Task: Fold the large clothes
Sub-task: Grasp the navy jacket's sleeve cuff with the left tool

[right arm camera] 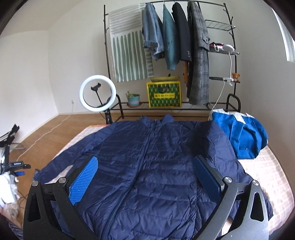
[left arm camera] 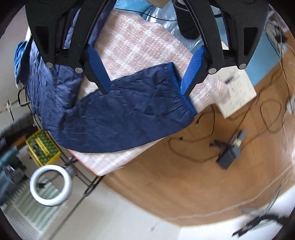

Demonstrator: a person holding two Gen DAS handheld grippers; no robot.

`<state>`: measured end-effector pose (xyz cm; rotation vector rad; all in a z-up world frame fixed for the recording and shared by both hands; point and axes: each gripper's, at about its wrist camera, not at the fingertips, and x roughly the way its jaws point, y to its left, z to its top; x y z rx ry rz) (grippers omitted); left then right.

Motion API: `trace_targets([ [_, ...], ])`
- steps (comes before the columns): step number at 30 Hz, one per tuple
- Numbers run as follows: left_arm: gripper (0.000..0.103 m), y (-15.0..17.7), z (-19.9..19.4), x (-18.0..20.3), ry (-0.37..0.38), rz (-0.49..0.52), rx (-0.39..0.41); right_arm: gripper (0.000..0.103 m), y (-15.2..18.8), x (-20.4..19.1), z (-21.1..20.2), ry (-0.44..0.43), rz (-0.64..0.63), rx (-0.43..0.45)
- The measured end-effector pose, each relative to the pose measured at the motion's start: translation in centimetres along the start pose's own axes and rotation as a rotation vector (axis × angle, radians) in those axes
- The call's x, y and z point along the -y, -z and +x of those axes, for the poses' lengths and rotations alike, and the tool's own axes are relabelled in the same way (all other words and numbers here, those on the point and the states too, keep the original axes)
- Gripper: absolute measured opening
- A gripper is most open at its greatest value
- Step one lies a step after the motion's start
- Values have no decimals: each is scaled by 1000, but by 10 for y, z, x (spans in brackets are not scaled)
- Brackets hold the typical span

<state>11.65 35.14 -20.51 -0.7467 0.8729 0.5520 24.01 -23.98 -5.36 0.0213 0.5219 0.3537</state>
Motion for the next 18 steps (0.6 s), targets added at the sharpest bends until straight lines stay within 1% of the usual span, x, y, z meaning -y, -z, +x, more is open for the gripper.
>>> trace_targets([
  [2,81,-2,11,-15,-14,-57,-24,102,3,1,2,12,-15,-6],
  [3,81,-4,17,-23,-13,-87,-46,102,4,2,3,18,-22,-9],
  [6,81,-7,32,-35,4,-135,-86,102,5,6,4,24,-25,-14],
  [9,81,-10,47,-40,-4,-174,-117,102,6,8,7,26,-24,-24],
  [12,81,-13,59,-44,1,-204,-135,102,7,8,10,29,-30,-36],
  [16,81,-16,75,-49,-12,-234,-158,102,9,6,11,32,-44,-39],
  [17,79,-16,79,-49,-19,-234,-165,102,10,5,11,37,-52,-38],
  [18,74,-16,83,-49,-25,-232,-172,102,11,4,10,40,-58,-36],
])
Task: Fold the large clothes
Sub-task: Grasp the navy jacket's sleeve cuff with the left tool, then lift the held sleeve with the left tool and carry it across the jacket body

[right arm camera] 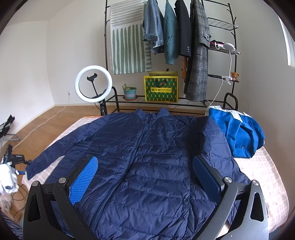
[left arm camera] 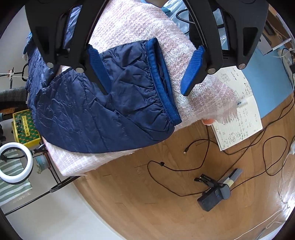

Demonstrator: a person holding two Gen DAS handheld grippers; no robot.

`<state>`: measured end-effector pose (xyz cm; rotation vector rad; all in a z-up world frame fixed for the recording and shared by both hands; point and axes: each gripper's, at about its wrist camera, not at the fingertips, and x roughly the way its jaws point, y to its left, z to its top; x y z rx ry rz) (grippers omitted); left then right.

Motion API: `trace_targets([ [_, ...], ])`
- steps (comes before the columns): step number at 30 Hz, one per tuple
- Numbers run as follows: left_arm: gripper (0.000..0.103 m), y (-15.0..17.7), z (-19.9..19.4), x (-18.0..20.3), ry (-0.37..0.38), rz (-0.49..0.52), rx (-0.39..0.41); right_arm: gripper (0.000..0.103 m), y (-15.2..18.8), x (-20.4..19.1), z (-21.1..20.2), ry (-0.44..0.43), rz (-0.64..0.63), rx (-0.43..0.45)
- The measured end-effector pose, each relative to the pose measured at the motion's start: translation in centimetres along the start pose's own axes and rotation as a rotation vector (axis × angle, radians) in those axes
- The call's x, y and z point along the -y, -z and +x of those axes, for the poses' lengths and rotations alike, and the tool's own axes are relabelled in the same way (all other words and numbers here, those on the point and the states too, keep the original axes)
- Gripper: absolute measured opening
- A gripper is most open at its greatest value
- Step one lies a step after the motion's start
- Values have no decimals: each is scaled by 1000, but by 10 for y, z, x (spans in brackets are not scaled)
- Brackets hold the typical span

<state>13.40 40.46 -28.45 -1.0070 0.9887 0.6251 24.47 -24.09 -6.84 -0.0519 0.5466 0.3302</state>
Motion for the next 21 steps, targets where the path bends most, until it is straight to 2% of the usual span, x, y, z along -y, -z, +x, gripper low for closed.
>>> trace_targets([
  [5,71,2,6,11,-61,64,20,102,4,0,1,14,-27,-3],
  [7,61,4,7,16,-102,108,27,102,5,1,3,18,-28,-10],
  [8,59,4,8,18,-118,124,29,102,6,1,3,20,-27,-14],
  [11,38,6,8,22,-162,155,49,102,5,4,4,19,-17,-20],
  [13,16,6,6,21,-153,151,53,102,5,5,3,20,-14,-18],
  [16,11,5,-2,17,-114,127,66,102,6,3,2,24,-20,-17],
  [21,10,9,-21,29,-86,173,130,102,9,-1,3,36,-46,-18],
])
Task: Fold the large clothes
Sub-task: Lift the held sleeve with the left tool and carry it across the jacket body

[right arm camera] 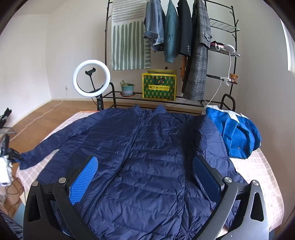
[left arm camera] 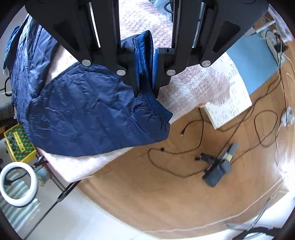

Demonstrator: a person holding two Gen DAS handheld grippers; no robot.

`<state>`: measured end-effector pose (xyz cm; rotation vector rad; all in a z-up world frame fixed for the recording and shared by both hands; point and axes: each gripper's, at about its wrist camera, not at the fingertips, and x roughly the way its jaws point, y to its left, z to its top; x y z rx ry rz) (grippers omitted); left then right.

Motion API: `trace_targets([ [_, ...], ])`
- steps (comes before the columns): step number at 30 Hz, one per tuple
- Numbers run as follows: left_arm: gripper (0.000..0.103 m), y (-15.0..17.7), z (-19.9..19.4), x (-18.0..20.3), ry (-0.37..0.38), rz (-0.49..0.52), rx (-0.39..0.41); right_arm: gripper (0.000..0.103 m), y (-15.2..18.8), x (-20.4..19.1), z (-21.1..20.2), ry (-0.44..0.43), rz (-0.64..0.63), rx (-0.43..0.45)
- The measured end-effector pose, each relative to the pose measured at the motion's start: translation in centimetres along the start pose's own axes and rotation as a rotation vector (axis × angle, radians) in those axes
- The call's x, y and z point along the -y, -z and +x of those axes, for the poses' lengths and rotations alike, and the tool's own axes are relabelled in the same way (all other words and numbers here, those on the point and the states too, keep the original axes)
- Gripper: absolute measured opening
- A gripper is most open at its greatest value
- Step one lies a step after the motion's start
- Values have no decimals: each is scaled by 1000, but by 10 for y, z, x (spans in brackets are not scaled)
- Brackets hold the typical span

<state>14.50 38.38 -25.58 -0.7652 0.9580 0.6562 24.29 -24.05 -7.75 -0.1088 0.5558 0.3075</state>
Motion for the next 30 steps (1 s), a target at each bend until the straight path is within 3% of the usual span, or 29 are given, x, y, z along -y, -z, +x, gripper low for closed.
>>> trace_targets([
  [3,10,-3,-16,4,23,0,44,102,1,-2,1,6,-13,-4],
  [8,10,-5,-56,23,121,27,126,102,2,-6,5,-12,-19,-35],
  [12,9,6,-93,65,202,149,200,102,4,-12,16,-57,-22,-92],
  [17,9,40,-140,137,294,386,284,81,18,-22,38,-140,-19,-212],
  [19,9,63,-160,166,348,492,310,64,25,-24,47,-181,3,-265],
  [22,9,106,-182,207,413,668,336,49,36,-22,61,-221,63,-346],
  [25,8,156,-193,237,472,848,328,49,40,-13,67,-215,107,-374],
  [30,8,234,-181,255,504,1069,218,49,38,-2,67,-196,137,-369],
])
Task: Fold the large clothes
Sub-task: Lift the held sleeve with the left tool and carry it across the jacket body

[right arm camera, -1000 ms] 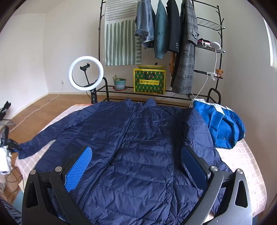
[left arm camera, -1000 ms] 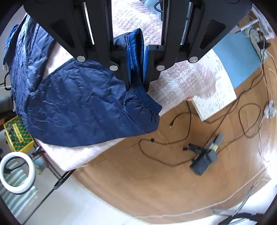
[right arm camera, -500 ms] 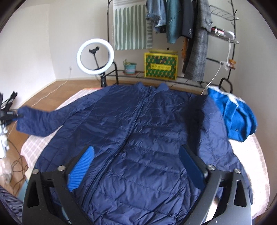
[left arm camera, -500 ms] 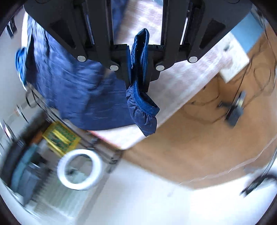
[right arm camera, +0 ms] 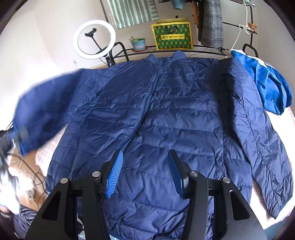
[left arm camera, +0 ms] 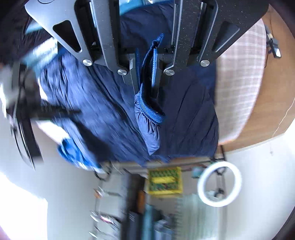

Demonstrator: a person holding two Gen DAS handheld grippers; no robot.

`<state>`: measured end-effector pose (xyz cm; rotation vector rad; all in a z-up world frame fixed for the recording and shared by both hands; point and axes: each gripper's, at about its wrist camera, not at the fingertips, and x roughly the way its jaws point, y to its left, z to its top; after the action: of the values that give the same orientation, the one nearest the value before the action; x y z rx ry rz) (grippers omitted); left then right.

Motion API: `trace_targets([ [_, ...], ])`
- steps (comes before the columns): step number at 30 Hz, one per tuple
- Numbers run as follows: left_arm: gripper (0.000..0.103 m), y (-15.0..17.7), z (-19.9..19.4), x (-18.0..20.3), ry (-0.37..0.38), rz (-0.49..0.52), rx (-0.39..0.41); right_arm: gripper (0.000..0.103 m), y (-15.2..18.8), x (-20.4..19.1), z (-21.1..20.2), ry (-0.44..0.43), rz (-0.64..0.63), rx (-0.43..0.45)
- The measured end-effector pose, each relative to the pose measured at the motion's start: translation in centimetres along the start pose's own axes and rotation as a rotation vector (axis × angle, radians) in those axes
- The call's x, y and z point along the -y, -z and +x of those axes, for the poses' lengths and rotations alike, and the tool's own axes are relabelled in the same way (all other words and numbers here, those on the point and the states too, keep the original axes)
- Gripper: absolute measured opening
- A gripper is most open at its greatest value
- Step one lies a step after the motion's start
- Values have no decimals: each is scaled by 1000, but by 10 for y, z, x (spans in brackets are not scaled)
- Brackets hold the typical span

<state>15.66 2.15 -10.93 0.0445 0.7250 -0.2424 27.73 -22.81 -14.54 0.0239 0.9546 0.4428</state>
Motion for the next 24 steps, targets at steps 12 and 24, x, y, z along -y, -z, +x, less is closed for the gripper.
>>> trace_targets([
  [12,8,38,-10,-2,-75,132,-65,49,-2,-20,11,-51,-46,-23],
  [24,8,29,-10,-6,-2,-16,-57,51,-14,-54,22,-417,100,-79],
])
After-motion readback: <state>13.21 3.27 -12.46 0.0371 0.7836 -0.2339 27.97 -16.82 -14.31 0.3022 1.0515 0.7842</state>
